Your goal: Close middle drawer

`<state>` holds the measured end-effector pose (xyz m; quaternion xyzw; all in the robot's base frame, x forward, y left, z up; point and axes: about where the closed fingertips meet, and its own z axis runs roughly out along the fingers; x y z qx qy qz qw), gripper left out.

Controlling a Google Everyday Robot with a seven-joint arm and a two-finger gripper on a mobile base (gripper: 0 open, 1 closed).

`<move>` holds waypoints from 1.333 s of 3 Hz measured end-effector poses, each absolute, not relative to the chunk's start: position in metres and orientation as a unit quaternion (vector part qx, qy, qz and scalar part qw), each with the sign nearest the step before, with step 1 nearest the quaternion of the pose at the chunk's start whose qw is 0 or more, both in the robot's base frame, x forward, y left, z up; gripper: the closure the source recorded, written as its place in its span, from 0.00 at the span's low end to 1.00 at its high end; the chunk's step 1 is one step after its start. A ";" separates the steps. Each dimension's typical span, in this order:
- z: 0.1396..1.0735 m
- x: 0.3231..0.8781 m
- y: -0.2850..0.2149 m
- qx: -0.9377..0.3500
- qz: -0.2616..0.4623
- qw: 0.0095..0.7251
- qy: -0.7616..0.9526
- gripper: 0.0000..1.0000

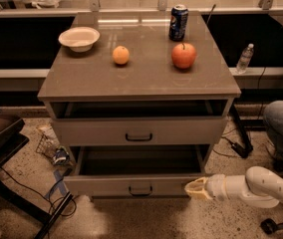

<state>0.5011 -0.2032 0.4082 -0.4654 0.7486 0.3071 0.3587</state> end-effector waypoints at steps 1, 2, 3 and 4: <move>0.408 0.509 -0.206 -0.463 0.306 0.361 0.749 1.00; 0.408 0.536 -0.213 -0.456 0.297 0.366 0.755 1.00; 0.408 0.554 -0.219 -0.451 0.289 0.369 0.760 1.00; 0.415 0.597 -0.227 -0.440 0.269 0.378 0.769 1.00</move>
Offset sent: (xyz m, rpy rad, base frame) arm 0.0957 -0.0335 0.0032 -0.0240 -0.0327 -0.0983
